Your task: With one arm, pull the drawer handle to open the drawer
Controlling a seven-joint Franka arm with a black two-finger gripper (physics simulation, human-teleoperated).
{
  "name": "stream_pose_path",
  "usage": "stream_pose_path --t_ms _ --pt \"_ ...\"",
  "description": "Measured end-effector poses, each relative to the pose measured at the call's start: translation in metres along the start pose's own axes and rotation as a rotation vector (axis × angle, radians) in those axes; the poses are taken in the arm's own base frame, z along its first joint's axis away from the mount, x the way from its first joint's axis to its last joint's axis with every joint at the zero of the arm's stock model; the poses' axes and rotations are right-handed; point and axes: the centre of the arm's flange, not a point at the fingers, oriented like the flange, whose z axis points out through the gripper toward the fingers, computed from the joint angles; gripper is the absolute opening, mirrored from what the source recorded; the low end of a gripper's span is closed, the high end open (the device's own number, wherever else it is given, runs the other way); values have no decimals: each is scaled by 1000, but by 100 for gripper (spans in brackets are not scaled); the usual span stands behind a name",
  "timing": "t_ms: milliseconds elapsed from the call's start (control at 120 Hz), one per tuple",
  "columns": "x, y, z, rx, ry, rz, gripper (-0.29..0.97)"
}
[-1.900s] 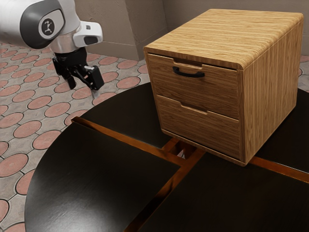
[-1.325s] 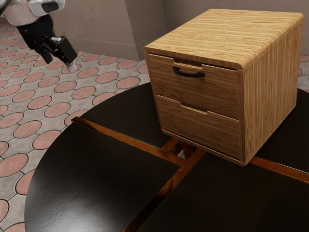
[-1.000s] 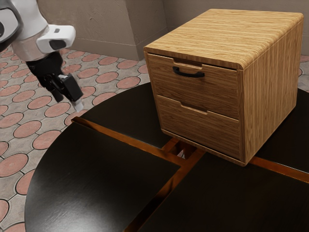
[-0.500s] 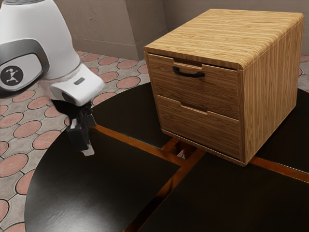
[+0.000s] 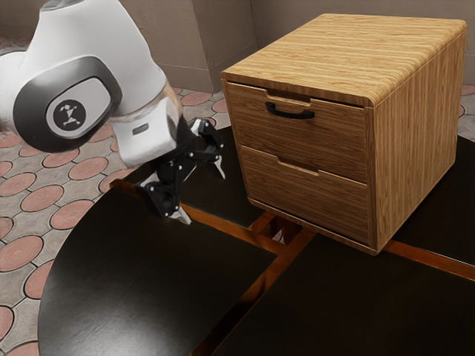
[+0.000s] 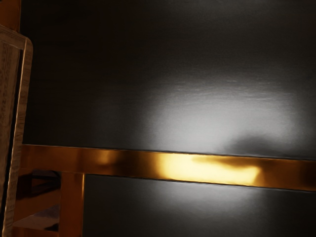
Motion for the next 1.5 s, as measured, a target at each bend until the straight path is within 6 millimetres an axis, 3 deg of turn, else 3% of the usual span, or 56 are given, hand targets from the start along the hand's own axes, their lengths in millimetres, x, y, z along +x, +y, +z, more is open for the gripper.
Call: stream_pose_path --t_ms 192,300,550,1000,1183,1500 --pt "3 -33 -26 123 78 91 68" --pt "-2 -40 -34 159 106 124 68" --pt "9 -59 -23 175 118 211 68" --pt "3 -63 -21 187 109 265 68" --pt "-12 -85 -9 185 77 215 68" --pt "-7 -106 9 217 66 175 68"
